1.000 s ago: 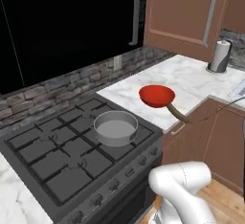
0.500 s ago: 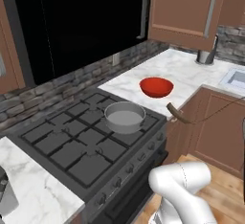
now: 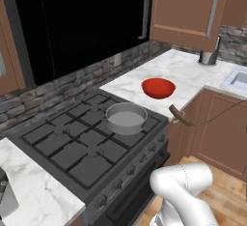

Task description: Open the cabinet and move the ladle to the pot. Then close the cabinet.

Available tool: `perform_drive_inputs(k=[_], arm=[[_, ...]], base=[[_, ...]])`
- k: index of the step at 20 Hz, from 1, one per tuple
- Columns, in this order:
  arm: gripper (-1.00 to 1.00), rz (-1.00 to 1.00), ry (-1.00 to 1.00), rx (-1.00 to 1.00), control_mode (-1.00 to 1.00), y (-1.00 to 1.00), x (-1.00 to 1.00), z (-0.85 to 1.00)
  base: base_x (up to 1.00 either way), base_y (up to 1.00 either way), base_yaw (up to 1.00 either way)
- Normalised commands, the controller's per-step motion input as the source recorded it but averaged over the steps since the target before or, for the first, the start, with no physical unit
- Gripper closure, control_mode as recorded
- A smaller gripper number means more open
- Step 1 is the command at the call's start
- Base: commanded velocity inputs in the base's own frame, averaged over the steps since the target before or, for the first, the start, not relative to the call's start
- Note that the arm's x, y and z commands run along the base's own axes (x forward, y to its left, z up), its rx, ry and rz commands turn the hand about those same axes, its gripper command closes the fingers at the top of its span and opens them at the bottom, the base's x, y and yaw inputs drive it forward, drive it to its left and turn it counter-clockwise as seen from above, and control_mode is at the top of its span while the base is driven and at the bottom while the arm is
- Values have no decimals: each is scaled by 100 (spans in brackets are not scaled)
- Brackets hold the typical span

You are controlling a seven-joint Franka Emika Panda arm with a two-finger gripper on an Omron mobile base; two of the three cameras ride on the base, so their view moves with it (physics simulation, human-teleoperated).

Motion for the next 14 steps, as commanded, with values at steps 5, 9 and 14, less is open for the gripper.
perform_drive_inputs(k=[5, 9, 14], arm=[[100, 0, 0, 0, 100, 0, 0, 0], [100, 0, 0, 0, 100, 0, 0, 0], [100, 0, 0, 0, 100, 0, 0, 0]], base=[[63, 2, 21], [50, 0, 29], [48, 0, 29]])
